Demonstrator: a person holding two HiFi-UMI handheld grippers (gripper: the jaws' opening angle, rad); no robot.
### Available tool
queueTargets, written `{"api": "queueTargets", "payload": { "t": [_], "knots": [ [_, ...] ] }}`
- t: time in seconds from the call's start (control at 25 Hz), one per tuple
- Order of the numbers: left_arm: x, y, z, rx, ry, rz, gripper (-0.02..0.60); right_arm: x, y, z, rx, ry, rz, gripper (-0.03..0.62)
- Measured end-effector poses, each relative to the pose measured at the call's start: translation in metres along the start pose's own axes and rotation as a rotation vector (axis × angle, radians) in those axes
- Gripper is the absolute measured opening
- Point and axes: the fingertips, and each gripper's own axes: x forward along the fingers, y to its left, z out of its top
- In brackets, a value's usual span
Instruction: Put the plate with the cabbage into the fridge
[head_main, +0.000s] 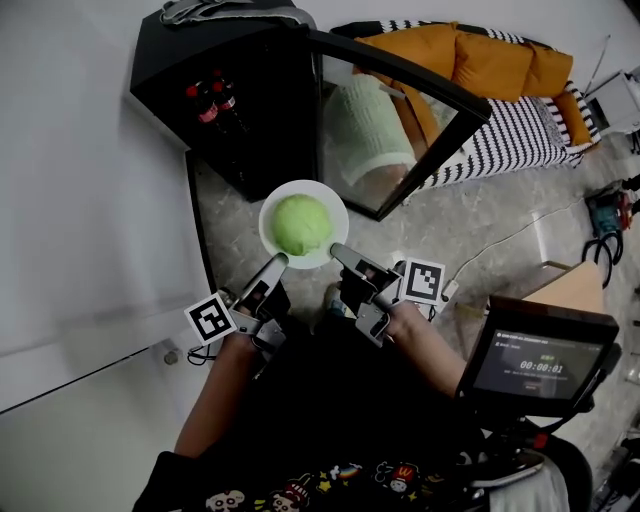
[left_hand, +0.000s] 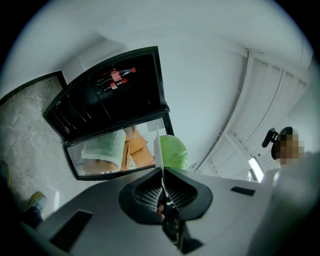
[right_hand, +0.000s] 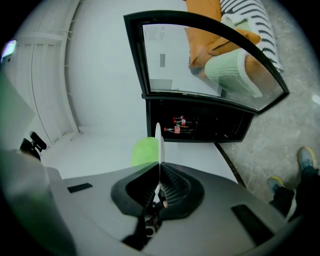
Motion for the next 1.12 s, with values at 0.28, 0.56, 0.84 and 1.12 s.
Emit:
{"api": "queueTargets", "payload": {
  "t": [0.28, 0.56, 0.84, 1.12],
  "knots": [
    [-0.005, 0.006, -0.006, -0.031, -0.046, 0.012, 0.015, -0.001, -0.005, -0.003, 0.004, 0.037, -0.018, 0.012],
    [-0.009, 0.0, -0.005, -0.019, -0.078, 0.019, 0.015, 0.002, -0.001, -0.006, 0.008, 0.062, -0.008, 0.012],
    [-0.009, 0.0, 0.0, -0.029, -0.082, 0.006, 0.015, 0.007, 0.002, -0.004, -0.005, 0.059, -0.005, 0.012],
    [-0.004, -0.004, 0.005, -0.026, -0.044, 0.001, 0.015, 0.007, 0.005, 0.0, 0.005, 0.021, -0.008, 0.012]
  ]
}}
